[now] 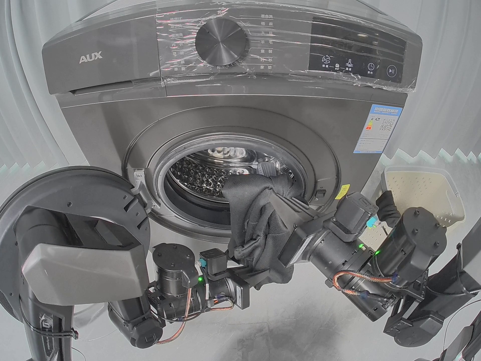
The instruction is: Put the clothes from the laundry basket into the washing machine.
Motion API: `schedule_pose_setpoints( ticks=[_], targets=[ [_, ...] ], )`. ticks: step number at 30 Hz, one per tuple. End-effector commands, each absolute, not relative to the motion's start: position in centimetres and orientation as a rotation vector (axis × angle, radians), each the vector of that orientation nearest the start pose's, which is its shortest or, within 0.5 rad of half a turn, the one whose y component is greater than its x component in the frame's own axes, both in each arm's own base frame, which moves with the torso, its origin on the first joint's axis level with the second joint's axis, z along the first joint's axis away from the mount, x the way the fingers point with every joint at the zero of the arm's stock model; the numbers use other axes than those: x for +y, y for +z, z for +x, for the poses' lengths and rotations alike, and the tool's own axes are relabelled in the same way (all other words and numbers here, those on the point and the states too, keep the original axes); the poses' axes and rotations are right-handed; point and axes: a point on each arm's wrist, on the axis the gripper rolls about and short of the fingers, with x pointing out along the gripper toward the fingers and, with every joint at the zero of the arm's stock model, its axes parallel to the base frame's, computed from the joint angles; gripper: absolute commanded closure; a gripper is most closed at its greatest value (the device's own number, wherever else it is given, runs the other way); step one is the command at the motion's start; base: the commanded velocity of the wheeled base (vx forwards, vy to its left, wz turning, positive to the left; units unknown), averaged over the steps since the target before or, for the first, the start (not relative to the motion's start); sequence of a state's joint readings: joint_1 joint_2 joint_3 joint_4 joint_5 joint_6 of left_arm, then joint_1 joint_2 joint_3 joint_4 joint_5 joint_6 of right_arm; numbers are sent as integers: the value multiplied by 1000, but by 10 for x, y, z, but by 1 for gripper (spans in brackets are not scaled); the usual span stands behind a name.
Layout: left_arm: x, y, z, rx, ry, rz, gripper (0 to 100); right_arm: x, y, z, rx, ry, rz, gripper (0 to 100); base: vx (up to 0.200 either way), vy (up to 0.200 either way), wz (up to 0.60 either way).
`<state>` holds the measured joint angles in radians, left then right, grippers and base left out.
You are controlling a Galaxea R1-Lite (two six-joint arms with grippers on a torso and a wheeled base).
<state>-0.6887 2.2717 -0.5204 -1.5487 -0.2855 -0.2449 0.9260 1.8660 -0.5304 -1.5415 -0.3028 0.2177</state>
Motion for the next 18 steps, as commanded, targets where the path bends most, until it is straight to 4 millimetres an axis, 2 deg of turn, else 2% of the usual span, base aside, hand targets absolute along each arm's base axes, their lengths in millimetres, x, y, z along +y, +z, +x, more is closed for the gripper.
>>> schedule_pose_setpoints(
  ticks=[1, 8, 10, 12, 15, 18],
  targets=[
    [-219, 24, 256, 321, -937, -183, 100, 236, 155, 186, -103, 638, 331, 100, 0, 0, 0],
    [-215, 32, 252, 304, -924, -185, 100, 234, 152, 190, -94, 623, 320, 100, 0, 0, 0],
    [-211, 45, 239, 289, -942, -178, 100, 232, 148, 193, -83, 611, 309, 100, 0, 0, 0],
    [-206, 50, 226, 300, -957, -164, 100, 230, 143, 196, -70, 607, 301, 100, 0, 0, 0],
    [-196, 51, 204, 333, -981, -116, 100, 229, 139, 196, -50, 613, 307, 100, 0, 0, 0],
    [-191, 48, 195, 352, -993, -79, 100, 229, 138, 195, -42, 618, 311, 100, 0, 0, 0]
  ],
)
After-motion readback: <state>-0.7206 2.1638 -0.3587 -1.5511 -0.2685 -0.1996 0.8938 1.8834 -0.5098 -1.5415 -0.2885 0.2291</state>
